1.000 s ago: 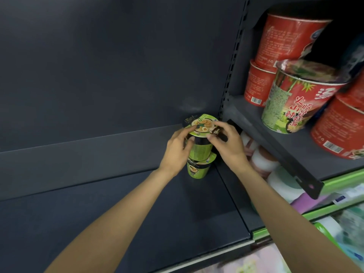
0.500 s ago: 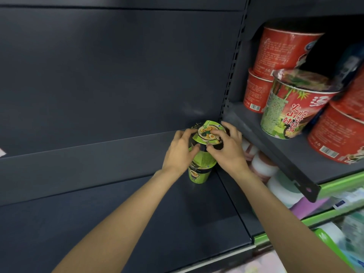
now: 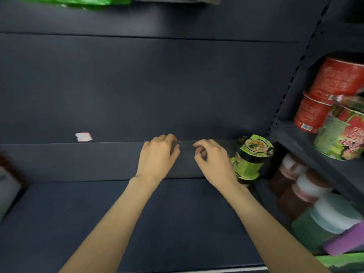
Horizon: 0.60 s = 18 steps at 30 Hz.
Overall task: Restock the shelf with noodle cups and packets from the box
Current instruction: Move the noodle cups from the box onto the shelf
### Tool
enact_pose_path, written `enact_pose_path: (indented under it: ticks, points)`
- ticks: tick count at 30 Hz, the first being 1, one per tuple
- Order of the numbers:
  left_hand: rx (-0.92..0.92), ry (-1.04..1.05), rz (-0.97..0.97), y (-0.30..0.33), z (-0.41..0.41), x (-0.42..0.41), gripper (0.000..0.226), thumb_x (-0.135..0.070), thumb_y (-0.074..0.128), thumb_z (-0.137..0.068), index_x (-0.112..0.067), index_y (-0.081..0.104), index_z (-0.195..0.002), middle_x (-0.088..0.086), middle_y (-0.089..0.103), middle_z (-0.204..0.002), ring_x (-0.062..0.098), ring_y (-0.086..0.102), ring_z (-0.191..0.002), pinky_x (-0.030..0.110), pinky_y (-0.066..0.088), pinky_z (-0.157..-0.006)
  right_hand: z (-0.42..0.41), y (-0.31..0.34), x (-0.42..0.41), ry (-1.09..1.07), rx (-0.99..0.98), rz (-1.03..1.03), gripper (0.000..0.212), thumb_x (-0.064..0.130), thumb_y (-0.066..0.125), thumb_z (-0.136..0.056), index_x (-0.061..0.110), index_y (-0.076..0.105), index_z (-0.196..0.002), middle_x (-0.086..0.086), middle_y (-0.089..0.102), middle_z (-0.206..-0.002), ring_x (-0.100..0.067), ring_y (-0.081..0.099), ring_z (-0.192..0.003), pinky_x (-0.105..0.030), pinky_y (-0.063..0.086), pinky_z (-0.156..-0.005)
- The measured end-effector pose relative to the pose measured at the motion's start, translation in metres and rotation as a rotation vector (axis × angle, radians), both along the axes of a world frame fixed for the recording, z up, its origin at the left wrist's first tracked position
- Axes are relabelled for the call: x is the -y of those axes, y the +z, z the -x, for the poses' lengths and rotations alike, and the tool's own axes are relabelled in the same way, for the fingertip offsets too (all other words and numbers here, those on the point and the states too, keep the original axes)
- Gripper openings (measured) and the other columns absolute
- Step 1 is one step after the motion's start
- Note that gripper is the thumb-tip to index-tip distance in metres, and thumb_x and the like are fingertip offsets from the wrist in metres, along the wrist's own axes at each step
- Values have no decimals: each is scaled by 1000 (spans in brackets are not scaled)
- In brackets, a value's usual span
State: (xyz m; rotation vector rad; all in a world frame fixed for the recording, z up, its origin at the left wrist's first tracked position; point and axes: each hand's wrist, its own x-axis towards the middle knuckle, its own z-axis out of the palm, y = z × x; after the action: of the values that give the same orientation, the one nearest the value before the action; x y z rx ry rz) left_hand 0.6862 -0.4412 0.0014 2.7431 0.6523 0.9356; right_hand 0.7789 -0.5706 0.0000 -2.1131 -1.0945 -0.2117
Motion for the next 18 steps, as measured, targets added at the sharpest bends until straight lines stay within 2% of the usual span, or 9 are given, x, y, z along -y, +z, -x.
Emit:
enact_pose_path:
  ticks: [6,11,14,18]
  points:
    - [-20,159,103,3,131,-77,22,-29,48,-94,-15,59,-108,2,66,-102,24,59,-94,34,42,-77,105,9,-88,171,-12,84,22,20,49,-93,19,60,-111,8,54,-97,-8,53,-90,-23,43,-72]
    - [-48,257,130,-2,250,-145,24,-31,48,-95,-16,55,-112,0,66,-100,23,62,-93,32,42,-70,204,3,-161,253,-69,118,21,18,48,-93,17,62,-108,4,58,-100,-10,55,-90,-27,48,-75]
    - [-83,291,167,-8,317,-190,22,-30,51,-93,-15,58,-108,2,67,-96,26,63,-91,37,49,-71,264,-5,-204,298,-105,114,19,18,49,-93,17,63,-106,6,55,-95,-8,52,-84,-27,49,-75]
    - [-108,325,227,-18,391,-237,16,-27,53,-90,-18,60,-102,2,68,-93,28,64,-89,38,51,-72,331,-15,-256,348,-158,131,19,18,49,-93,18,62,-106,6,56,-97,-9,54,-84,-30,51,-76]
